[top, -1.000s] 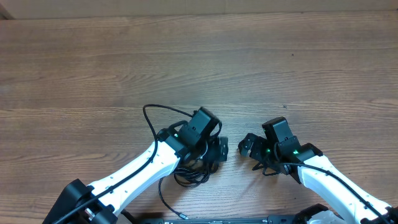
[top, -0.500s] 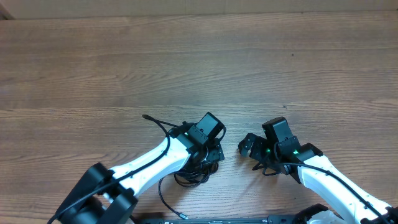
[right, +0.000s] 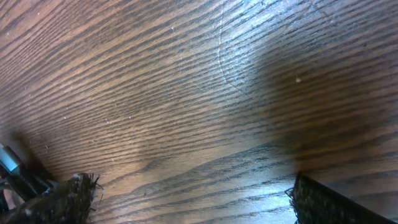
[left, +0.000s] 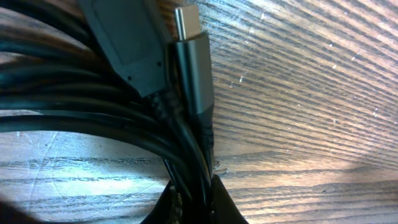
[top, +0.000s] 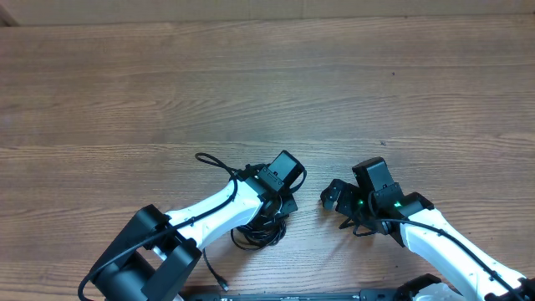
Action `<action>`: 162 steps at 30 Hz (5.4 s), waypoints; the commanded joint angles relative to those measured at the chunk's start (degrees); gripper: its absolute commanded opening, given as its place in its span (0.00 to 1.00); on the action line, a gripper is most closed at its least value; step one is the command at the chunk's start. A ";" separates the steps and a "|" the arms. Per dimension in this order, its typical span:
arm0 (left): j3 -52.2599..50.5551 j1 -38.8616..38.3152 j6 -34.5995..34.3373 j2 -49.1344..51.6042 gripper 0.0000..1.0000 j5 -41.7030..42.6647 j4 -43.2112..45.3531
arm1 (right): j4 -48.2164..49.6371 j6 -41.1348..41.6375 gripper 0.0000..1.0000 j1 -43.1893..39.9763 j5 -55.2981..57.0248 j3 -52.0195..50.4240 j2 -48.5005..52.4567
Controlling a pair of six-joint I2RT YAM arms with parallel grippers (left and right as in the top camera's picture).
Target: Untangle cables
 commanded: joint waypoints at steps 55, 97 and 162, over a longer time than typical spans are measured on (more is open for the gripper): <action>-0.96 6.01 -12.90 -7.87 0.51 2.05 0.02 | 0.55 -0.28 1.00 -0.11 2.49 -0.04 2.56; -0.59 7.98 37.29 -29.11 0.04 8.52 -6.27 | 14.56 -13.77 0.89 -0.11 -42.29 0.07 -2.62; -0.74 15.63 49.92 -37.94 0.04 30.14 -4.04 | 12.26 2.99 0.04 6.14 -5.97 0.07 0.48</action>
